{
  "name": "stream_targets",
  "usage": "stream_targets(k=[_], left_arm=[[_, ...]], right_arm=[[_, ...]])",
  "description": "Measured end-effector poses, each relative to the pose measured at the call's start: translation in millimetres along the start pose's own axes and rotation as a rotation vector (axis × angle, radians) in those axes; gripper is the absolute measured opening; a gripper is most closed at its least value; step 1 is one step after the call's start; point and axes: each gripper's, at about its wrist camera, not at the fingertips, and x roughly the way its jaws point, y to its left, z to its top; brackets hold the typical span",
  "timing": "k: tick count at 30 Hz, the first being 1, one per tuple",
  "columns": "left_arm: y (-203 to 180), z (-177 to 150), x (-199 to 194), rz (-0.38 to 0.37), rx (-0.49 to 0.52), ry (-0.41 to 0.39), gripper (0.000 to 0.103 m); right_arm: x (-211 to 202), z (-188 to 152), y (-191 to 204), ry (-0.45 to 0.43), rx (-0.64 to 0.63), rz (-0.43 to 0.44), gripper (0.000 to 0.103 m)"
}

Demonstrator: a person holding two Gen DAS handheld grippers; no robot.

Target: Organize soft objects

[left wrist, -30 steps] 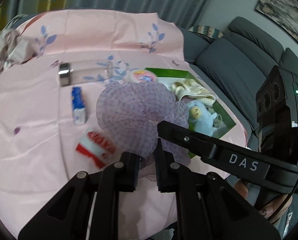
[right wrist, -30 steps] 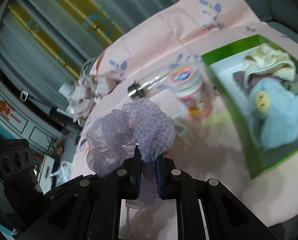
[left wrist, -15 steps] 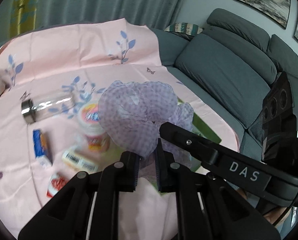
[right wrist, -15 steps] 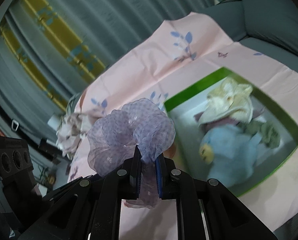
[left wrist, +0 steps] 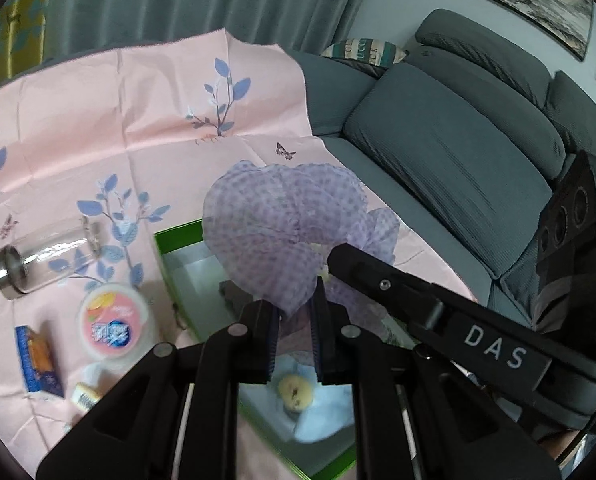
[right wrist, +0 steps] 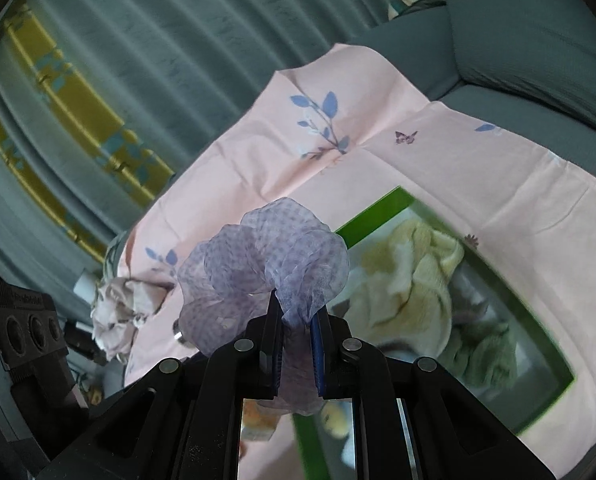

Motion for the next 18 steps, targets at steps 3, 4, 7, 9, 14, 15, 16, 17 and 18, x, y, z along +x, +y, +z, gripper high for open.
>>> stream_targets(k=[3,4,7,9,14,15,16,17,18], left_arm=[[2.2,6.0,21.4,0.013,-0.02,0.035,0.011],[3.0,7.0,26.8,0.017,-0.023,0.044,0.011],[7.7,7.3,44.5,0.024,-0.04,0.084,0.01],[11.3,5.8,57.1,0.036,-0.053,0.112,0.01],[13.4,0.0,76.7,0.056,-0.069,0.158,0.011],[12.3,-0.9,80.5,0.062,-0.071,0.166,0.011],[11.4,-1.4,83.3,0.068,-0.069,0.173,0.011],[9.4,-2.1,86.6,0.076,-0.062,0.181,0.011],[8.3,-2.5,90.7,0.083,-0.056,0.189,0.011]], right_arm=[[15.9,8.8,-10.6,0.024,0.022,-0.006,0.014],[22.2,10.3,-13.9,0.037,0.025,-0.012,0.014],[39.2,11.4,-23.8,0.066,0.036,-0.022,0.014],[49.4,10.9,-32.1,0.093,0.057,-0.032,0.014],[61.6,10.8,-42.5,0.135,0.05,-0.096,0.014],[62.7,10.9,-45.6,0.142,0.06,-0.095,0.014],[63.3,10.8,-47.9,0.148,0.068,-0.093,0.014],[63.7,11.2,-49.5,0.151,0.072,-0.096,0.014],[65.1,11.4,-51.3,0.155,0.072,-0.11,0.014]])
